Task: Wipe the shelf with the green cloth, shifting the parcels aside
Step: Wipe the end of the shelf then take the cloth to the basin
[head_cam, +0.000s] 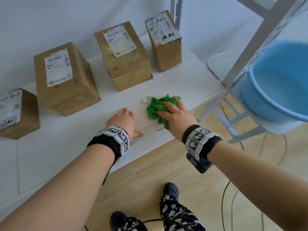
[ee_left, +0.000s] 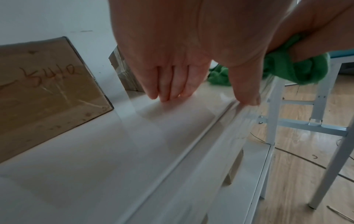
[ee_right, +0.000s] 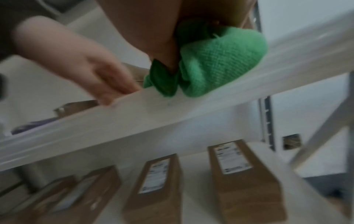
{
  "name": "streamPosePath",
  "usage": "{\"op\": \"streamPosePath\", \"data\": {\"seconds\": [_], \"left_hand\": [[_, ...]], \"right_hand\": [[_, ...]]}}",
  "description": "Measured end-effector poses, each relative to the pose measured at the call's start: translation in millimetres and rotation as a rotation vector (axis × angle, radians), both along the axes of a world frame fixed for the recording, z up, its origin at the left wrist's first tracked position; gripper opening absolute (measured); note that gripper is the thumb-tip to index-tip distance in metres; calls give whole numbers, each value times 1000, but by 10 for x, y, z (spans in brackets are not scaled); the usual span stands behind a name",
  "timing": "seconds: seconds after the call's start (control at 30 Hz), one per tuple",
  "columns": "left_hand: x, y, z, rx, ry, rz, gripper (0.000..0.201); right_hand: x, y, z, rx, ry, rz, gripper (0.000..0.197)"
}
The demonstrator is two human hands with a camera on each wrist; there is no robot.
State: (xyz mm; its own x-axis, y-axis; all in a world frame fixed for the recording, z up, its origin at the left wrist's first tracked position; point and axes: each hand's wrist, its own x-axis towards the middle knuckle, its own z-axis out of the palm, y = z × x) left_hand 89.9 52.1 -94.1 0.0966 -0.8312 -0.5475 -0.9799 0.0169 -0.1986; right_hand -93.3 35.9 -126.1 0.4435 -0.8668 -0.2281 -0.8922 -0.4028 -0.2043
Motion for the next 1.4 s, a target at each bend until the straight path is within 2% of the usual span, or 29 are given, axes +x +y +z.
{"op": "streamPosePath", "data": {"seconds": [0.13, 0.3, 0.37, 0.53, 0.6, 0.67, 0.73, 0.8, 0.9, 1.17, 1.23, 1.4], "left_hand": [[-9, 5, 7, -1, -11, -12, 96], [-35, -1, 11, 11, -19, -7, 98], [-30, 3, 7, 12, -8, 12, 99], [-20, -8, 3, 10, 6, 22, 100], [6, 2, 17, -1, 37, 36, 98], [44, 37, 53, -28, 74, 31, 92], [98, 125, 82, -60, 113, 20, 90], [163, 272, 79, -100, 159, 41, 90], [311, 520, 31, -144, 235, 135, 80], [923, 1051, -48, -187, 278, 287, 69], [1045, 1168, -15, -211, 291, 318, 63], [1331, 1404, 26, -227, 263, 378, 48]], "right_hand": [[-497, -518, 116, 23, 61, -378, 61], [-565, -923, 253, 106, 148, -550, 50], [-361, -813, 245, 73, 158, -503, 44], [147, -19, 106, 41, 60, -94, 56], [112, 159, 83, 28, 84, 43, 58], [-76, 115, 91, 11, 90, 82, 58], [-278, -30, 110, -4, 81, -44, 57], [-357, -158, 133, 16, 66, -278, 56], [-133, -176, 173, 58, 71, -461, 55], [1240, 337, 160, 126, 1, -143, 52], [1542, 495, 186, 136, 37, -1, 54], [1911, 843, 207, 137, 59, 220, 56]]}}
